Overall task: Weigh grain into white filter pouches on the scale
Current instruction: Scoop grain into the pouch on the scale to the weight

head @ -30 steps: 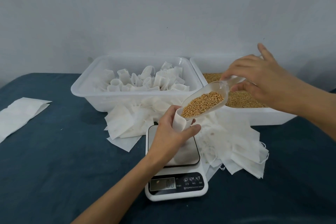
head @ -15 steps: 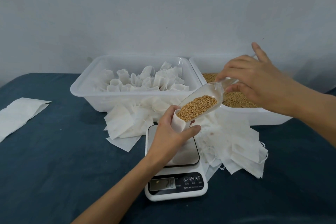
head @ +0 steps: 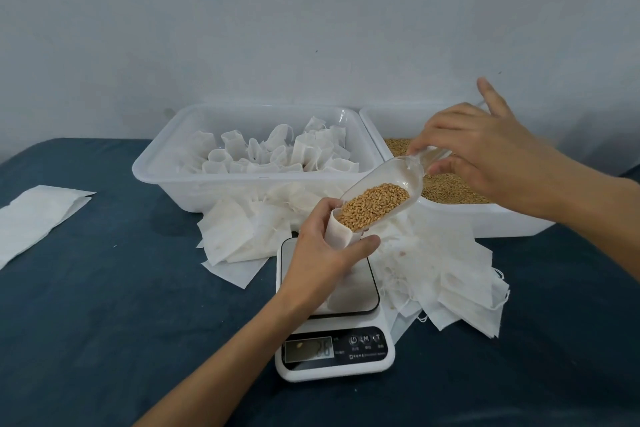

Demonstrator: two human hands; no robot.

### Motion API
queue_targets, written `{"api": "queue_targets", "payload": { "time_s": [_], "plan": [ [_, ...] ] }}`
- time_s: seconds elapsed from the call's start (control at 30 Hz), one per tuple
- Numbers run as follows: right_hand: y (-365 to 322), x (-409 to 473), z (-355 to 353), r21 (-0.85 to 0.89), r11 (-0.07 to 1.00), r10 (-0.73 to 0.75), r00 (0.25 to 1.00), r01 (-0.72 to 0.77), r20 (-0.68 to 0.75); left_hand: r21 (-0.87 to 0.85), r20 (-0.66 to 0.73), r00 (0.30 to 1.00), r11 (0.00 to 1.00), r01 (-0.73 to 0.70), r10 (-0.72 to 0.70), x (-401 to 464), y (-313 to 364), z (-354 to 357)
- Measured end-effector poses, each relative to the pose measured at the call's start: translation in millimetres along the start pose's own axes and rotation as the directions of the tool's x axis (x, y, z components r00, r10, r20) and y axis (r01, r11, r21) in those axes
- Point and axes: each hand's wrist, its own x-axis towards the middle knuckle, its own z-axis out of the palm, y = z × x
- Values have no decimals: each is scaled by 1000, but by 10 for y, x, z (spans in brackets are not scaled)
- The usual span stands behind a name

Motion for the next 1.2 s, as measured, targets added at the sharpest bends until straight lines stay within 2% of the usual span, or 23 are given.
{"api": "queue_targets", "payload": {
  "time_s": [1.2],
  "plan": [
    [28,3,71,-6,1000,-31,999,31,-29,28,4,1000,1000,-9,9,15,-2,-27]
  ]
}}
